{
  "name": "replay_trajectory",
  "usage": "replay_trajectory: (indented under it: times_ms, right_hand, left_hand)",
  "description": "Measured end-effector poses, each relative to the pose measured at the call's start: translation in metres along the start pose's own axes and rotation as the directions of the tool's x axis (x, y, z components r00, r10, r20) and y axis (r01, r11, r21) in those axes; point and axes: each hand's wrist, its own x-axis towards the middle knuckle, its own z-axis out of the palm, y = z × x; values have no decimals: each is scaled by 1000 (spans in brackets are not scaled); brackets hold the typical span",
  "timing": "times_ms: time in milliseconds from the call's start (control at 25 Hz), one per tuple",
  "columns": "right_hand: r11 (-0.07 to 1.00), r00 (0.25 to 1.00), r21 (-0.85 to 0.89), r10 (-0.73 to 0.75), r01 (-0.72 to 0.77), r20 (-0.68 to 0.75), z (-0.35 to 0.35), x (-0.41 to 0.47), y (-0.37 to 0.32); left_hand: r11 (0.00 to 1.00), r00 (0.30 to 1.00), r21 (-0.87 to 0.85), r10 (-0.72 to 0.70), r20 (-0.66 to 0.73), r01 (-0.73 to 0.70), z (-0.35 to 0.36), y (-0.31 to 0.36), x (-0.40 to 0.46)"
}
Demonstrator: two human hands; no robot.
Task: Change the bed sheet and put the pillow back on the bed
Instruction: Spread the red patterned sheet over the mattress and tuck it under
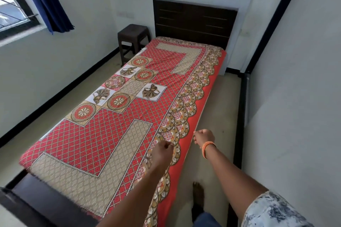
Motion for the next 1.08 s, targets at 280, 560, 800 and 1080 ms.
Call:
replay_trajectory:
  times_ms: [280, 560, 800, 1080]
  right_hand:
    - [1000, 999, -3, -4, 4, 38, -67, 171, -86]
    - [998, 998, -30, -48, 47, -28, -135, 347, -177]
    - [976, 988, -151, -153, 155, 23, -146, 509, -264]
    - [787, 950, -538, -206, 303, 235, -160, 720, -357]
  left_hand:
    - [999, 1000, -33, -6, -20, 5, 95, 122, 143]
    - [995, 999, -96, -19, -49, 14, 182, 236, 275]
    - [997, 997, -77, 26, -75, -32, 248, 319, 436]
    - [984, 995, 168, 77, -69, -65, 342, 414, 646]
